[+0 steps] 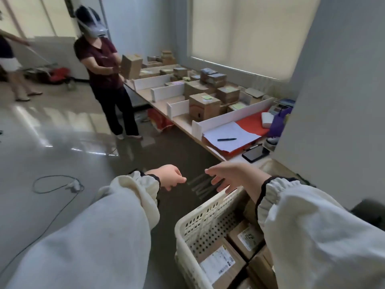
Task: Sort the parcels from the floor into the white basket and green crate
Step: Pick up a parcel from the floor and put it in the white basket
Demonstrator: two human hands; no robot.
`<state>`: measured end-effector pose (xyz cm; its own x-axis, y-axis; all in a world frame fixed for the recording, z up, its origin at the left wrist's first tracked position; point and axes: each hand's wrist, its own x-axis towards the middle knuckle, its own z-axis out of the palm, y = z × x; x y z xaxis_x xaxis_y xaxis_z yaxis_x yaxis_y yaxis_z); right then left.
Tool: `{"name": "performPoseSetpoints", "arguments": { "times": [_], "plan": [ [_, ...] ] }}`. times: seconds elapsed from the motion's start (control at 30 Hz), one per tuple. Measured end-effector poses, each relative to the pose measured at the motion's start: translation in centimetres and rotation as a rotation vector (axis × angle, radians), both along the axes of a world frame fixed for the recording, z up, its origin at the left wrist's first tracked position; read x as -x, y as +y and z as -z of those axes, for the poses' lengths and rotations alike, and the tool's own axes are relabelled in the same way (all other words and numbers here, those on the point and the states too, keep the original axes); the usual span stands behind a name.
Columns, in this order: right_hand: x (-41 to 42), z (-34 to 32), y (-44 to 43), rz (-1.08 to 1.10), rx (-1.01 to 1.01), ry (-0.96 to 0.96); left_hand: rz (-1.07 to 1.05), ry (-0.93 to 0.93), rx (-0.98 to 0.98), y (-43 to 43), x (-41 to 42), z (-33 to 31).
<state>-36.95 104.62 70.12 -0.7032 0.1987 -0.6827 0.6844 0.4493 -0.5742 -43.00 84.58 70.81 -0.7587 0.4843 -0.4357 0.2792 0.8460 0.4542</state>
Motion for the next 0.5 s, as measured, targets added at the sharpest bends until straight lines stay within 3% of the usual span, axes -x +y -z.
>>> {"name": "performPoseSetpoints", "arguments": {
  "times": [0.23,0.5],
  "plan": [
    [6.1,0.3,-21.7,-0.47,0.029,0.026,-0.465,-0.029,-0.02,-21.8,-2.0,-0.1],
    [5.5,1.6,-46.6,-0.871,0.098,-0.071,-0.862,-0.038,0.01,-44.8,-10.4,0.2]
  ]
}}
